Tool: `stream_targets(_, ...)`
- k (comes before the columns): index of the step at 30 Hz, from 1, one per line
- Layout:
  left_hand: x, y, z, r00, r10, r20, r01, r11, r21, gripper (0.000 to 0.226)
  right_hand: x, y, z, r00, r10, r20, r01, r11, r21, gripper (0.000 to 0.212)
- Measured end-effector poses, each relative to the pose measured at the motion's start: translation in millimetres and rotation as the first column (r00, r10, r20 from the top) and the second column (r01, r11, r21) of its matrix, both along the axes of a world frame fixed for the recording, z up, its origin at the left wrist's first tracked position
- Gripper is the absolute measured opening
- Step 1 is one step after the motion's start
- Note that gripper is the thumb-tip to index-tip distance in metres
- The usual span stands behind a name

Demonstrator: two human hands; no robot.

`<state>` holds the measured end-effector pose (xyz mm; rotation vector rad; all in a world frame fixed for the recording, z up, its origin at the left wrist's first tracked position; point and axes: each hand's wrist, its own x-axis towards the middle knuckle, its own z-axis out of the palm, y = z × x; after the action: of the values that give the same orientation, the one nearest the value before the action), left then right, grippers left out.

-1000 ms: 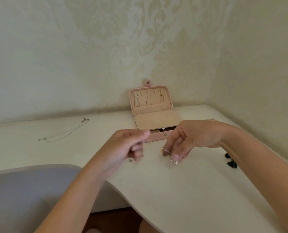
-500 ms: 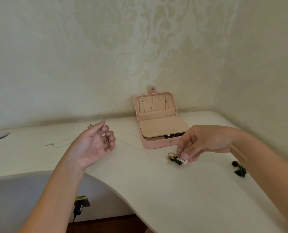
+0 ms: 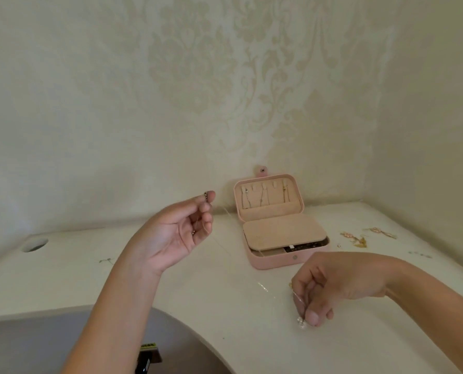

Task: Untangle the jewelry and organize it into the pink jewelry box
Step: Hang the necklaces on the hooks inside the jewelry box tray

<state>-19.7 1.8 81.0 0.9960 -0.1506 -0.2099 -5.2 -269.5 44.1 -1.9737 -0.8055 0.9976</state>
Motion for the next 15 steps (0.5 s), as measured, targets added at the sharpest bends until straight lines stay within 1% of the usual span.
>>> stream_targets(1, -3.1, -1.5, 7.9, 0.999, 0.019, 0.045, -0.023, 0.997, 0.08, 0.043, -0.7, 0.9, -0.4, 1.0, -0.008, 0.011, 0.008, 1.0, 0.01, 0.013)
stream_targets(3, -10.5, -7.3, 24.4, 0.987, 0.055, 0.15, -0.09, 0.968, 0.235, 0.017, -1.7, 1.2, 0.1, 0.999, -0.027, 0.027, 0.026, 0.999, 0.032, 0.014)
stream_targets(4, -14.6, -10.9, 32.9, 0.976, 0.065, 0.206, -0.126, 0.946, 0.3, 0.012, -2.3, 1.2, 1.0, 0.999, -0.039, 0.033, 0.037, 0.998, 0.049, 0.014)
stream_targets(6, -21.8, -17.4, 49.7, 0.95, 0.057, 0.308, -0.183, 0.898, 0.4, 0.015, -3.1, 1.6, 4.8, 0.997, -0.063, 0.048, 0.058, 0.993, 0.098, 0.013)
stream_targets(9, -28.3, -26.1, 72.9, 0.905, -0.002, 0.426, -0.232, 0.836, 0.497, 0.015, -1.6, 3.3, 15.5, 0.994, -0.084, 0.071, 0.07, 0.981, 0.18, 0.009)
stream_targets(11, -27.8, -30.3, 84.4, 0.886, -0.031, 0.463, -0.257, 0.799, 0.544, 0.017, 0.3, 5.9, 25.6, 0.994, -0.083, 0.077, 0.065, 0.974, 0.218, 0.008)
stream_targets(15, -22.4, -35.6, 97.7, 0.871, -0.052, 0.488, -0.289, 0.75, 0.595, 0.019, 1.0, 16.9, 53.4, 0.998, -0.052, 0.024, 0.042, 0.954, 0.298, 0.016)
